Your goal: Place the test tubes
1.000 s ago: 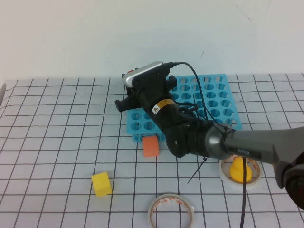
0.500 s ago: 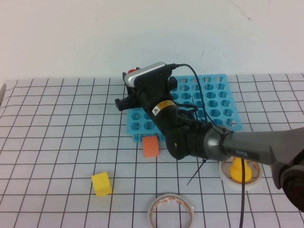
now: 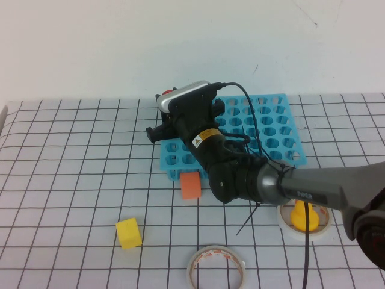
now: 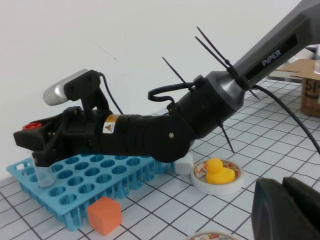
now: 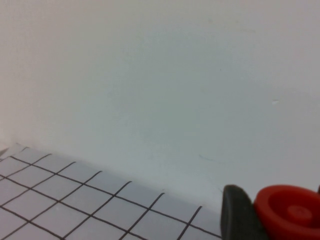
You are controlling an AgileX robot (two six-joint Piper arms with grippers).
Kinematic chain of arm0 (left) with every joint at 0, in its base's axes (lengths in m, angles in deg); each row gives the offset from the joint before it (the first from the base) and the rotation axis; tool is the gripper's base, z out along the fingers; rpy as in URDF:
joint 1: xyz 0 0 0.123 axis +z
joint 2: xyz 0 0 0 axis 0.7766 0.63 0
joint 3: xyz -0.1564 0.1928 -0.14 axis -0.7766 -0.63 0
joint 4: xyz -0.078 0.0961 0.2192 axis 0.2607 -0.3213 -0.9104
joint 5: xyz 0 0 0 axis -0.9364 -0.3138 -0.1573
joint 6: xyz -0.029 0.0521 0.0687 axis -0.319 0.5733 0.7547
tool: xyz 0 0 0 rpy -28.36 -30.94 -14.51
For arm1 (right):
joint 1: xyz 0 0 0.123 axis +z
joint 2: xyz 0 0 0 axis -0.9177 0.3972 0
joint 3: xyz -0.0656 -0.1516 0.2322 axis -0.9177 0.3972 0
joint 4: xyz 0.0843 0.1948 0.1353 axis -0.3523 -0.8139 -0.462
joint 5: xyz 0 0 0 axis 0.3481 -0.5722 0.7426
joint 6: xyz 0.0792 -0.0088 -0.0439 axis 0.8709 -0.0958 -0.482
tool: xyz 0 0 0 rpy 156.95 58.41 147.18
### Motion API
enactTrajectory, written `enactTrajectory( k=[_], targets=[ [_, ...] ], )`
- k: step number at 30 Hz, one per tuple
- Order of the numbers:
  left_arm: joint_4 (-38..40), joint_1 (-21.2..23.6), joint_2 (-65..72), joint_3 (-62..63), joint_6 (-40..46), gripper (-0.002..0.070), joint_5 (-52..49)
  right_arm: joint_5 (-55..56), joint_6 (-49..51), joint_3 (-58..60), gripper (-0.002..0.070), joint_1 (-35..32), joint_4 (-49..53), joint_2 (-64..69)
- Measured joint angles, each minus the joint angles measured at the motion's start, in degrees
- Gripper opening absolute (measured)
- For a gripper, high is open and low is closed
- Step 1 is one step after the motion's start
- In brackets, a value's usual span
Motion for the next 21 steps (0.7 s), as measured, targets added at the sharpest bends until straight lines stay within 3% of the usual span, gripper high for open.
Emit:
enactTrajectory(
  k=[21],
  targets=[
    [-0.14,0.00,0.00,0.00,0.00,-0.0001,1.71,-5.04,-1.93,0.00,0.0280,0.00,-2.24,0.48]
  ],
)
